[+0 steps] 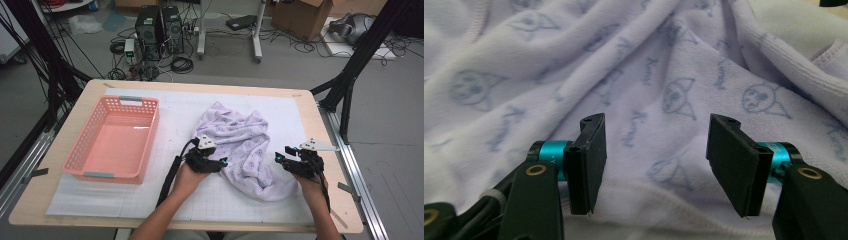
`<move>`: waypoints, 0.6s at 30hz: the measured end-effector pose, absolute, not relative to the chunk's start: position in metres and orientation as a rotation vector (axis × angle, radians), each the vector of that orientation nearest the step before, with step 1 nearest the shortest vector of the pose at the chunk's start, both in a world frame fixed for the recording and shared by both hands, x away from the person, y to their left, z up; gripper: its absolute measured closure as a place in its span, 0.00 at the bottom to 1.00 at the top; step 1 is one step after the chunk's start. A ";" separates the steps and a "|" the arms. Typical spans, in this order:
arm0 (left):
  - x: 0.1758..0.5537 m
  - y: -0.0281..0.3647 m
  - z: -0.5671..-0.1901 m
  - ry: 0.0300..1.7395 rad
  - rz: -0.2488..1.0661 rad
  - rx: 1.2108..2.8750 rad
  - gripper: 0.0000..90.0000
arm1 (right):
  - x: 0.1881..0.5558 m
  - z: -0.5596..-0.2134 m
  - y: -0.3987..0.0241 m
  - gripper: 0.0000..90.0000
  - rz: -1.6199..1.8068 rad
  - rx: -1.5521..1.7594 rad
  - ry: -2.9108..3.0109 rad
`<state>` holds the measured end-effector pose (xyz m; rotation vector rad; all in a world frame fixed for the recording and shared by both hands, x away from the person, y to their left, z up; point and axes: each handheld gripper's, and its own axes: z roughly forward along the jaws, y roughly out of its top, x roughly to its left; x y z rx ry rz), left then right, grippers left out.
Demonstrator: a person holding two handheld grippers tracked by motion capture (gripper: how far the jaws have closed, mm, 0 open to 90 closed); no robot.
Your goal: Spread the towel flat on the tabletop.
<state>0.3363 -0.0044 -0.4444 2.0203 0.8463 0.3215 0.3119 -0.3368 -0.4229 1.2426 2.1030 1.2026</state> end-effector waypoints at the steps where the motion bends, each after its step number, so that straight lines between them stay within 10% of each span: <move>1: 0.335 -0.010 -0.447 0.840 0.332 2.043 0.47 | 0.312 -0.424 -0.336 0.53 1.197 1.241 2.108; 8: 0.329 -0.028 -0.451 0.795 0.406 2.115 0.54 | 0.312 -0.421 -0.337 0.54 1.277 1.295 2.055; 12: 0.332 -0.026 -0.450 0.830 0.404 2.091 0.89 | 0.312 -0.420 -0.336 0.54 1.277 1.284 2.061; 18: 0.334 -0.006 -0.444 0.942 0.348 2.037 0.95 | 0.308 -0.420 -0.335 0.55 1.307 1.310 2.047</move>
